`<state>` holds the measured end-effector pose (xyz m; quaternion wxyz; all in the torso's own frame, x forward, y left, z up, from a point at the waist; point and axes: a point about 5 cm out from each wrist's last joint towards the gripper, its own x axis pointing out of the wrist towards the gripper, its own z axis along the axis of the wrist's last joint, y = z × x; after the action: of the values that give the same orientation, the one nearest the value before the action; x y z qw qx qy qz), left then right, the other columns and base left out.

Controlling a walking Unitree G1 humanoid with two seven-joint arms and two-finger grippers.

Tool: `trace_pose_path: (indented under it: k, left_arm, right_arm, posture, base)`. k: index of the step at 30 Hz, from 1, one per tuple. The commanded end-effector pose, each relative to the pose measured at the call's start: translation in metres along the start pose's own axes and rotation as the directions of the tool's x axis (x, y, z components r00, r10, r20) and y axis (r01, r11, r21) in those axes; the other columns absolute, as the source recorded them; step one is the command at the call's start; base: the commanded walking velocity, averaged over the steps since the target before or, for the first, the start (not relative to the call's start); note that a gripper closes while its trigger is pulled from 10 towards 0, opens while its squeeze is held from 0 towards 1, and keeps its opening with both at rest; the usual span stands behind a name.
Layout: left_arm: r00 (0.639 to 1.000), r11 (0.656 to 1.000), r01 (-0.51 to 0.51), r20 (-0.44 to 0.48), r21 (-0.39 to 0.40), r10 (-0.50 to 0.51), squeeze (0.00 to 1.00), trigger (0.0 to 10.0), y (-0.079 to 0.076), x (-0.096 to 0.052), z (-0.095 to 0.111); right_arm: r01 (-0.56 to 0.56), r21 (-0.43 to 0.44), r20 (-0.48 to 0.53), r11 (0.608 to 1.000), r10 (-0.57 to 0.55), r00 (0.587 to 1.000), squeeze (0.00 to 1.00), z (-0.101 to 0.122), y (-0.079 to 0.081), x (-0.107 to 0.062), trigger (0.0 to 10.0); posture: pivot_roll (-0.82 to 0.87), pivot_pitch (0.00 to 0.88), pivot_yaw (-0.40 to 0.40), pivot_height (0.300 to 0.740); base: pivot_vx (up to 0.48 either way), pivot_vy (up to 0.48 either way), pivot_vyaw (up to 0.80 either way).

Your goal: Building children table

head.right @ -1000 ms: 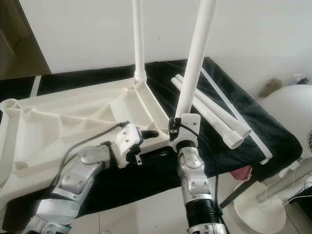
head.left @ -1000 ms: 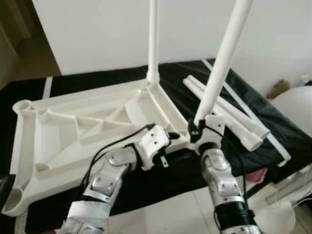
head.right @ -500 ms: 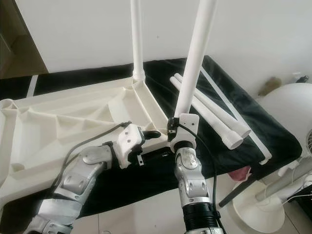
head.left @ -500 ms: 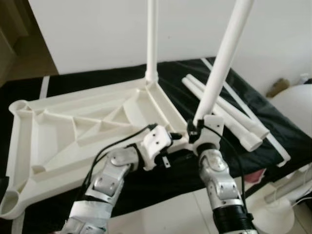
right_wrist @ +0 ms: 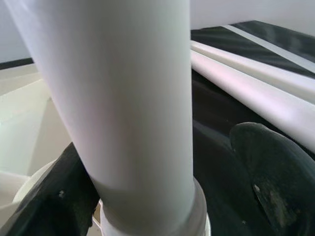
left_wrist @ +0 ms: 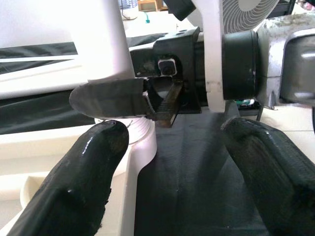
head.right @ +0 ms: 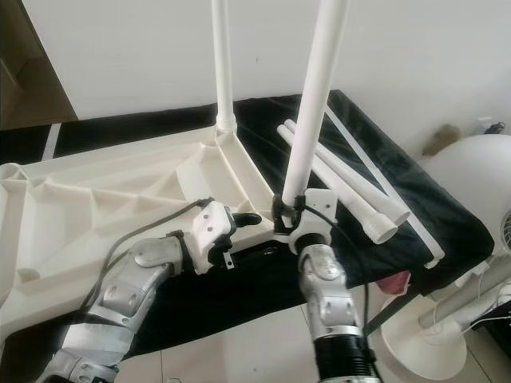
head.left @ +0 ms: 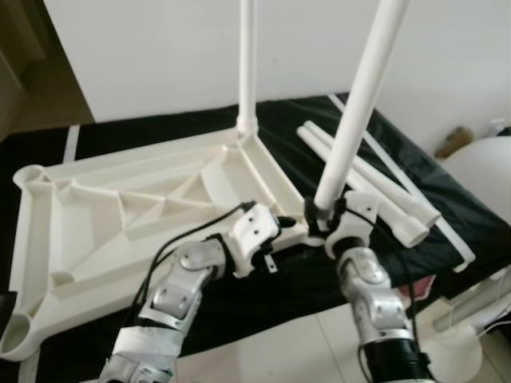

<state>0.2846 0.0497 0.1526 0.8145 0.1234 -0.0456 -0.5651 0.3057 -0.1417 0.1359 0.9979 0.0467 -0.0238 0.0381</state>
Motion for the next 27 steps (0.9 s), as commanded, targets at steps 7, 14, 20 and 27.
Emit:
trace_pose_path:
  k: [7, 14, 20, 27]
  left_arm:
    - [0.999, 0.999, -0.052, -0.005, 0.005, 0.052, 0.00, 10.0, 0.002, 0.002, 0.000]
    - [0.999, 0.999, -0.037, -0.002, 0.012, 0.037, 0.00, 10.0, 0.003, 0.002, 0.002]
    - [1.000, 1.000, -0.017, 0.008, 0.013, 0.017, 0.00, 10.0, 0.001, 0.002, 0.004]
    - [1.000, 1.000, 0.005, 0.007, 0.008, -0.005, 0.00, 10.0, 0.000, -0.001, 0.004]
  right_arm:
    - [-0.249, -0.137, -0.024, 0.959, 0.248, 0.968, 0.00, 0.000, -0.019, 0.008, 10.0]
    - [-0.400, -0.193, -0.074, 0.896, 0.393, 0.916, 0.00, -0.001, -0.017, 0.015, 10.0]
    - [-0.508, -0.203, -0.122, 0.837, 0.493, 0.861, 0.00, -0.004, -0.009, 0.023, 10.0]
    - [-0.563, -0.236, -0.135, 0.792, 0.547, 0.826, 0.00, -0.003, -0.005, 0.029, 10.0]
  posture:
    - [-0.08, 0.000, -0.002, 0.740]
    - [-0.08, 0.000, 0.005, 0.740]
    - [-0.07, 0.000, 0.004, 0.740]
    - [-0.06, 0.000, -0.002, 0.740]
  base:
    - [0.000, 0.000, 0.00]
    - [0.000, 0.000, 0.00]
    - [0.000, 0.000, 0.00]
    - [0.000, 0.000, 0.00]
